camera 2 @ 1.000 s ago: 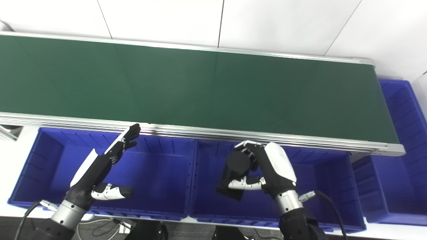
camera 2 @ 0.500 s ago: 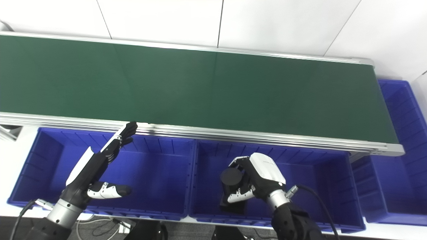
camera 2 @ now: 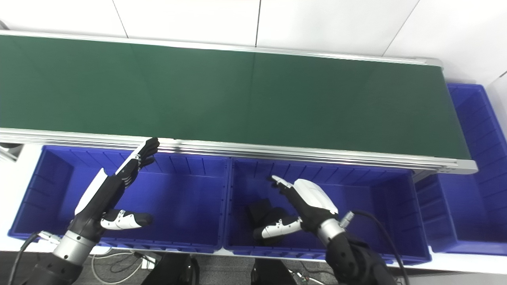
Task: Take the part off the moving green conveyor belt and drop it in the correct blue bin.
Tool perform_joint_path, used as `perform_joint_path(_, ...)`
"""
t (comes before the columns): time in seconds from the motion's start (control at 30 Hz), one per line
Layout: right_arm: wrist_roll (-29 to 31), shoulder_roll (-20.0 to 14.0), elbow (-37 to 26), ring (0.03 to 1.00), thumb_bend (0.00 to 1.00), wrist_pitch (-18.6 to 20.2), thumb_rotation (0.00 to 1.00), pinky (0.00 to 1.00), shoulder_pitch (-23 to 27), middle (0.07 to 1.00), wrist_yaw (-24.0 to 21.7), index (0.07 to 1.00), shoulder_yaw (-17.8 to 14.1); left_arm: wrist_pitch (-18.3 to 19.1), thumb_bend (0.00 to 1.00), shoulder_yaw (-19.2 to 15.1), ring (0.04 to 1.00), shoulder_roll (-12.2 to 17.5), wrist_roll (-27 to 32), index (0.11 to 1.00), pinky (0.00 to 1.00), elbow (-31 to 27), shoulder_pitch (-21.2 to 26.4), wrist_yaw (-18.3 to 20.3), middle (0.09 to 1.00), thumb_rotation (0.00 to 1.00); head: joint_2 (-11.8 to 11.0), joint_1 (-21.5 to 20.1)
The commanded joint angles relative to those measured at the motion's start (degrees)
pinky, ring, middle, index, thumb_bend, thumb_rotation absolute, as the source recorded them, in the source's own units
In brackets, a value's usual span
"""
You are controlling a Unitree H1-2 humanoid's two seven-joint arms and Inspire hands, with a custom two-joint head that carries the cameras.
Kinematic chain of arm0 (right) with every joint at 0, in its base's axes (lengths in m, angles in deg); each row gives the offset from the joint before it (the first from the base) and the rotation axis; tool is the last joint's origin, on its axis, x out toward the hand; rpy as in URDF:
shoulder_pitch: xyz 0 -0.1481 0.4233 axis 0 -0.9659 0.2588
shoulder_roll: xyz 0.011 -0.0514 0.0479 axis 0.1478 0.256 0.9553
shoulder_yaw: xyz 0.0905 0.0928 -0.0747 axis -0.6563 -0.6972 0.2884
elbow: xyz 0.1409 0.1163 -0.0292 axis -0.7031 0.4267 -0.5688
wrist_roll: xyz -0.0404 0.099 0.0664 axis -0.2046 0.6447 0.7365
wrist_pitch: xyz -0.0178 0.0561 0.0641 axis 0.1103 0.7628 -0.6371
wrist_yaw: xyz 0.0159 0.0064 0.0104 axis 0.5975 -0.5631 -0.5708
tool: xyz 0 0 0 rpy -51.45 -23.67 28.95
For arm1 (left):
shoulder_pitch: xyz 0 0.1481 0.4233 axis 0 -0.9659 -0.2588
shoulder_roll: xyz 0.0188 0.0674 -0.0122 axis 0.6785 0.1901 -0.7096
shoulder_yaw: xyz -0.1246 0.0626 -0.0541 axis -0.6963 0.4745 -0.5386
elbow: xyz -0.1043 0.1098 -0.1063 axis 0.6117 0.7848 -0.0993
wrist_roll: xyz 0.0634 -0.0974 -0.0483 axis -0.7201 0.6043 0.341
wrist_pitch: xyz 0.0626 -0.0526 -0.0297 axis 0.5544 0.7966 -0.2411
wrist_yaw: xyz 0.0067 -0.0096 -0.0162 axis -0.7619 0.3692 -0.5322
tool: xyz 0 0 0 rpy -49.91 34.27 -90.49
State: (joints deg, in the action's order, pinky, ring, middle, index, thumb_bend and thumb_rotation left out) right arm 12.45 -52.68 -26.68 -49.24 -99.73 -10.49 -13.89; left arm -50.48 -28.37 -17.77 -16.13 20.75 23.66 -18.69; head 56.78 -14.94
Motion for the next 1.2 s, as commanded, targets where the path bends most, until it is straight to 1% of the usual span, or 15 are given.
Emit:
perform_joint_path(0.0,1.34,0.30,-2.47,0.888,1.00,-4.53,0.71,0.81,-1.68,0.952,3.91,0.986,-0.81,0.11,1.00,-0.34,0.971,0.75,0.39,0.980,0.93,-2.17,0.19,0.48,0.976,0.71,0.04,0.04)
perform_joint_path(0.13,6.87,1.54,-3.30,0.896,0.97,-8.33,0.71,0.80,-4.15,0.962,7.41,0.996,-2.70,0.81,1.00,-0.26,0.975,0.72,0.93,0.987,0.93,-2.23,0.62,1.10,0.982,0.71,0.02,0.20)
perform_joint_path(0.17,7.43,1.66,-3.51,0.897,0.96,-9.01,0.74,0.79,-4.59,0.965,7.96,0.998,-2.87,0.71,1.00,-0.25,0.974,0.67,1.12,0.987,0.93,-2.07,0.76,1.24,0.982,0.71,0.02,0.20)
perform_joint_path(0.23,8.24,1.98,-3.85,0.899,0.96,-9.72,0.76,0.79,-5.19,0.966,8.55,0.999,-3.10,0.54,1.00,-0.24,0.974,0.66,1.47,0.987,0.93,-1.82,0.99,1.45,0.982,0.71,0.00,0.18)
perform_joint_path(0.3,10.48,2.55,-3.86,0.900,0.96,-10.92,0.77,0.79,-6.01,0.966,9.40,0.998,-3.44,0.43,1.00,-0.08,0.976,0.67,2.31,0.988,0.93,-1.44,1.36,1.89,0.985,0.70,-0.14,0.19)
perform_joint_path(0.37,12.77,3.15,-3.09,0.895,0.96,-13.56,0.77,0.78,-6.74,0.961,10.82,0.993,-3.81,-0.18,1.00,0.12,0.978,0.63,2.55,0.989,0.93,-0.80,1.84,2.20,0.989,0.70,-0.30,0.14)
perform_joint_path(0.47,14.56,3.91,-1.92,0.891,0.97,-15.91,0.79,0.78,-7.20,0.955,12.35,0.989,-4.25,-0.77,1.00,0.15,0.975,0.52,2.85,0.988,0.93,-0.07,2.12,2.36,0.988,0.70,-0.39,0.40)
perform_joint_path(0.53,17.06,4.80,-0.74,0.896,0.99,-17.95,0.81,0.80,-7.44,0.952,13.36,0.987,-4.80,-0.62,1.00,0.22,0.976,0.53,3.15,0.985,0.94,0.17,2.17,2.51,0.986,0.69,-0.43,0.86)
perform_joint_path(0.6,20.29,5.71,0.53,0.923,1.00,-19.93,0.82,0.84,-7.69,0.965,13.97,0.996,-5.31,-0.07,1.00,0.29,0.982,0.60,2.88,0.987,0.94,0.06,2.10,2.54,0.988,0.70,-0.52,1.20)
perform_joint_path(0.7,23.67,7.13,2.11,0.946,1.00,-22.35,0.78,0.88,-8.12,0.982,14.77,1.000,-5.87,-0.16,1.00,0.38,0.984,0.58,2.55,0.988,0.95,0.12,1.88,2.44,0.988,0.70,-0.69,2.17)
perform_joint_path(0.9,28.41,9.89,4.69,0.957,1.00,-28.44,0.75,0.91,-8.54,0.988,16.40,1.000,-6.45,-0.48,1.00,1.04,0.986,0.29,1.47,0.997,0.94,0.17,1.93,2.35,0.992,0.70,-1.28,3.05)
perform_joint_path(0.97,30.99,11.11,5.61,0.952,0.97,-30.49,0.71,0.90,-8.61,0.986,16.56,1.000,-6.62,-1.17,1.00,1.08,0.977,-0.27,2.25,0.993,0.93,0.77,1.94,2.03,0.989,0.70,-1.52,3.41)
perform_joint_path(1.03,32.77,11.71,6.15,0.957,0.95,-31.55,0.69,0.91,-8.64,0.991,16.34,1.000,-6.59,-1.76,1.00,0.94,0.967,-0.63,2.95,0.986,0.93,1.17,1.81,1.81,0.984,0.70,-1.78,3.70)
perform_joint_path(1.13,35.56,12.59,6.85,0.959,0.99,-32.87,0.68,0.91,-8.67,0.990,15.81,1.000,-6.59,-2.56,1.00,0.66,0.959,-0.98,5.47,0.983,0.92,1.81,1.76,2.12,0.980,0.70,-2.24,3.94)
perform_joint_path(1.17,36.18,12.76,6.90,0.959,1.00,-32.79,0.68,0.91,-8.70,0.990,15.60,1.000,-6.54,-2.25,1.00,0.61,0.958,-1.30,7.91,0.983,0.93,2.00,1.69,2.48,0.979,0.70,-2.24,3.94)
